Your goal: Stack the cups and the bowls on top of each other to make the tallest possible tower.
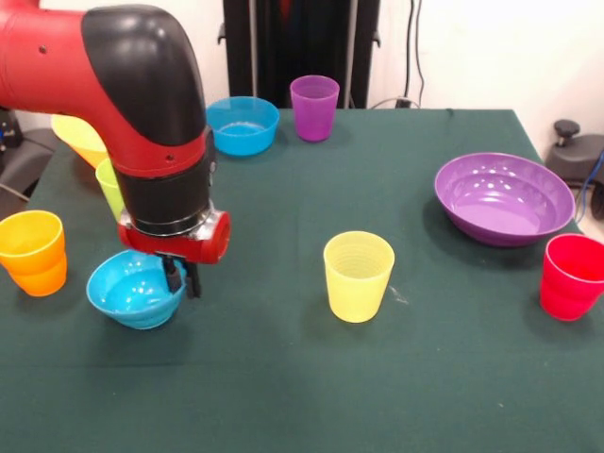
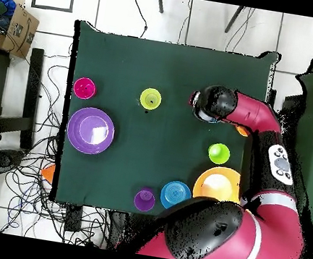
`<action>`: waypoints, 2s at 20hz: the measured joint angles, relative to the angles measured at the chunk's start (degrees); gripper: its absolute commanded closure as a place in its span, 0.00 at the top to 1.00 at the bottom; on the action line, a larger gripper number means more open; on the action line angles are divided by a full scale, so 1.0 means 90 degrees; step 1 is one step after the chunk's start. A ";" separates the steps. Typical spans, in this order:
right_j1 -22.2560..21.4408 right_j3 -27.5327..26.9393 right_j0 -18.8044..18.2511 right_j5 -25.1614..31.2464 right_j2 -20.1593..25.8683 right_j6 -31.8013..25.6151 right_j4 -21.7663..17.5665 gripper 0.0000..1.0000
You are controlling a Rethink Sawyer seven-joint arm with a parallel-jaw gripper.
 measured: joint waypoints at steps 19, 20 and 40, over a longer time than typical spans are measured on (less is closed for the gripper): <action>-0.0036 -0.0161 0.0043 -0.0001 0.0001 0.0000 -0.0106 0.00; -0.0046 -0.0153 0.0054 -0.0001 0.0001 0.0000 -0.0106 0.00; -0.0712 0.0032 0.1075 0.0001 -0.0423 0.0088 0.0433 0.00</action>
